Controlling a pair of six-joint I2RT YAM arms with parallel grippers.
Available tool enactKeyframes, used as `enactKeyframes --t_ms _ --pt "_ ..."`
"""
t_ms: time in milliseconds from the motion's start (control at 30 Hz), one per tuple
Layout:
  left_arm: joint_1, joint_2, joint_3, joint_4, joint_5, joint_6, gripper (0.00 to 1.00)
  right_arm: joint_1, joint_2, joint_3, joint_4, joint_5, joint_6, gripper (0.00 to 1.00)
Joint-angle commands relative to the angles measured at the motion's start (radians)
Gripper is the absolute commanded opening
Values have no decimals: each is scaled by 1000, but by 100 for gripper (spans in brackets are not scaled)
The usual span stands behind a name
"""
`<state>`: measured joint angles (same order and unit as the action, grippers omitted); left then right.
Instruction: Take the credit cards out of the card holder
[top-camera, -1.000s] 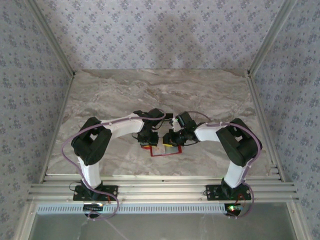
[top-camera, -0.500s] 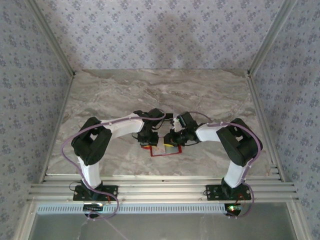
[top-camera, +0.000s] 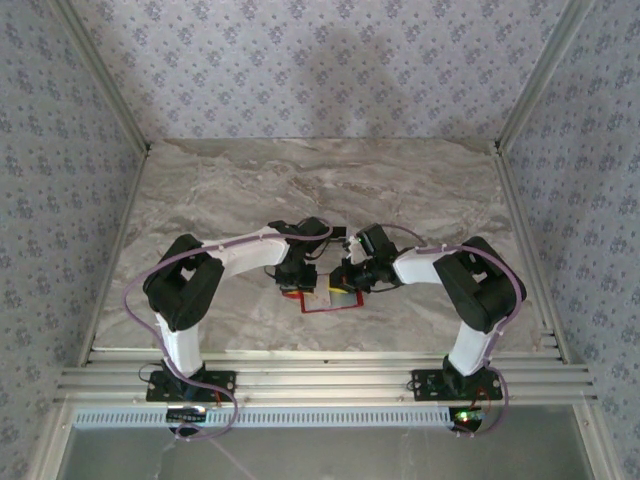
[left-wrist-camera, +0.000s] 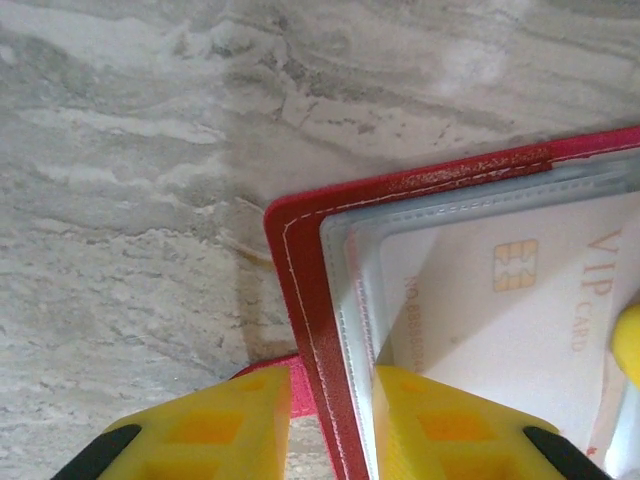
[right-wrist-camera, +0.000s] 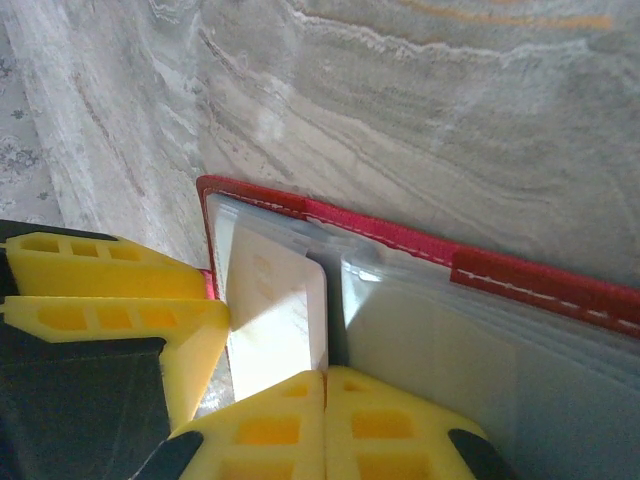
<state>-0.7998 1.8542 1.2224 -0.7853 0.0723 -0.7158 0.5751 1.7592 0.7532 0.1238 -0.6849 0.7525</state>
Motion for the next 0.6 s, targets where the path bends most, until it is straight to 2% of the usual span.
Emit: enactKeyframes --t_ms 0,133,300,567 --pt "-1 -40 22 -77 -41 4 29 -8 -17 -9 -38 8 -13 7" --pt "-1 -39 21 -39 1 -3 29 -5 -15 -8 -32 4 -8 7" --pt "-1 -13 4 30 62 -17 36 -1 -15 -6 -33 2 -3 7" --pt "1 -29 -5 53 52 -25 42 3 -21 -7 -33 4 -1 7"
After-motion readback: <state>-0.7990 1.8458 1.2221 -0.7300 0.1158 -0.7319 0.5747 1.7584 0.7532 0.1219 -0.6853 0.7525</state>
